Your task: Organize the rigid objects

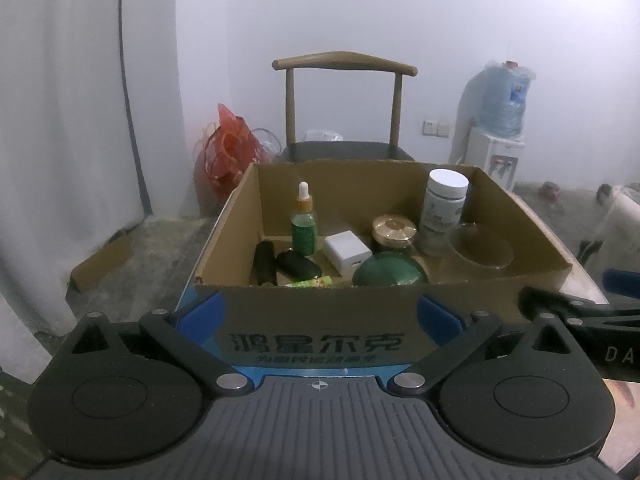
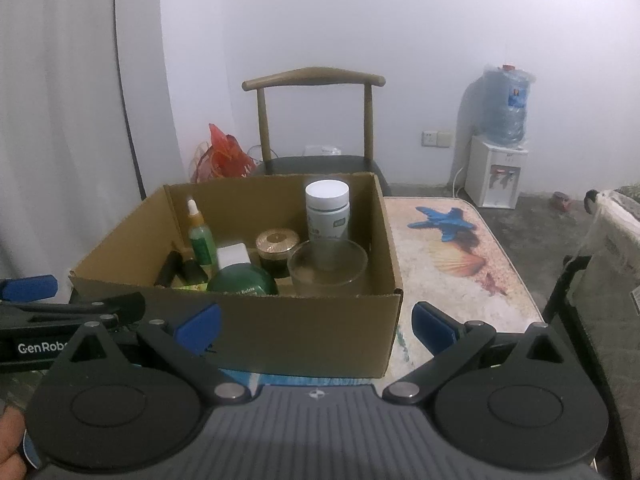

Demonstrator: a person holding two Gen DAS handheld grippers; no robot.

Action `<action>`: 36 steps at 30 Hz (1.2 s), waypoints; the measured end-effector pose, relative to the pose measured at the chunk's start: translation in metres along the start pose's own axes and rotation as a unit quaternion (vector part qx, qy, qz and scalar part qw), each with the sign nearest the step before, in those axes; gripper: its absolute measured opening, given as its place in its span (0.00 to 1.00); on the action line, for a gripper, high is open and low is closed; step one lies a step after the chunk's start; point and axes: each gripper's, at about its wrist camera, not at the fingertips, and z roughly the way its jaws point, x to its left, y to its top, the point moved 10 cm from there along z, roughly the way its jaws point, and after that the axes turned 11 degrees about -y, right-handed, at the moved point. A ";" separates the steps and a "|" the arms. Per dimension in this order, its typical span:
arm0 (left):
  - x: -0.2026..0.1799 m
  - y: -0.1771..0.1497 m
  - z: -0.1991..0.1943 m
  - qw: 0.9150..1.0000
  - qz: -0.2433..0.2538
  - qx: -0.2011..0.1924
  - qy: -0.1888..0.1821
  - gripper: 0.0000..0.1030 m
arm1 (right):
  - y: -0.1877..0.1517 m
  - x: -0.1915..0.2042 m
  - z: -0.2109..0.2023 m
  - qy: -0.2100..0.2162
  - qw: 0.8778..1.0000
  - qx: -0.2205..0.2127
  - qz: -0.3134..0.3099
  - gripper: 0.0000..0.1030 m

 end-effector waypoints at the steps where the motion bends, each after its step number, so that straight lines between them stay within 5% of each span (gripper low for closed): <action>1: 0.000 0.000 0.000 1.000 -0.001 0.000 0.000 1.00 | 0.000 0.000 0.000 0.001 1.000 0.001 0.001 1.00; 36: 0.005 -0.001 -0.003 1.000 -0.003 -0.001 0.001 1.00 | -0.001 0.001 -0.001 -0.002 1.000 0.004 -0.002 1.00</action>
